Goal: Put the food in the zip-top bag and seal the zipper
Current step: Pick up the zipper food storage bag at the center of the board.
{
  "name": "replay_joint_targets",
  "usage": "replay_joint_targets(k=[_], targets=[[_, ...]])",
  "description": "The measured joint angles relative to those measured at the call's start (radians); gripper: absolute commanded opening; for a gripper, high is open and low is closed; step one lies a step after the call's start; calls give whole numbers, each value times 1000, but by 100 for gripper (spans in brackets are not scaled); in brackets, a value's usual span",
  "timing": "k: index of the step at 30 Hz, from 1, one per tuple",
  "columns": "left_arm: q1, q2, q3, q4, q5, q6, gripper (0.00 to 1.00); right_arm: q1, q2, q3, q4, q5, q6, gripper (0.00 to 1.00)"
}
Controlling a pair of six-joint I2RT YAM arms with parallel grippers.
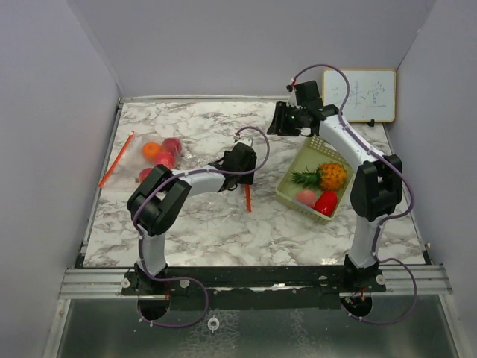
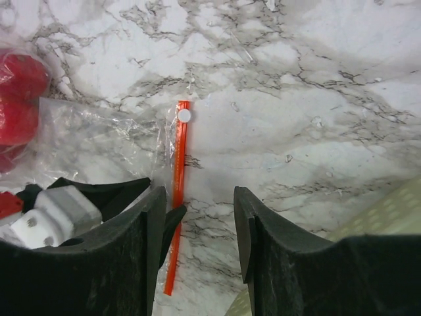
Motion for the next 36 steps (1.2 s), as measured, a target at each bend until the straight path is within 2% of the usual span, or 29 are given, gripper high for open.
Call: replay_joint_targets(k=[4,5,6,7,10,15,23,27,33,36], targets=[[0,35,26,-39,-30,-1,29,-21,-35,-13,-2,-4,-6,43],[0,35,27,-44,-33,-4,18,-25,-43,-17,-2,-5,-8,42],[0,35,28,-46,-34,-4,2,-28,-49,-23,-2,-8,-11,42],[-1,35,30,-50,-35,-6,0,-30,-53,-27,-2,-10,-13,41],[-1,35,35,-62,-37,1,0,-36,-63,-42,-2,-19,-21,40],[-1,0,33,-86,-30,6,0,-44,-85,-77,1,-61,-48,31],[5,-333,-22,-34,56,-32,0,-48,-172,-243,103,-319,-70,28],[8,-416,-32,16,81,-65,0,-48,-172,-273,161,-433,-37,32],[12,-421,-77,20,92,-79,0,-47,-181,-280,294,-557,32,46],[12,-418,-87,12,95,-81,0,-37,-216,-295,343,-581,54,47]])
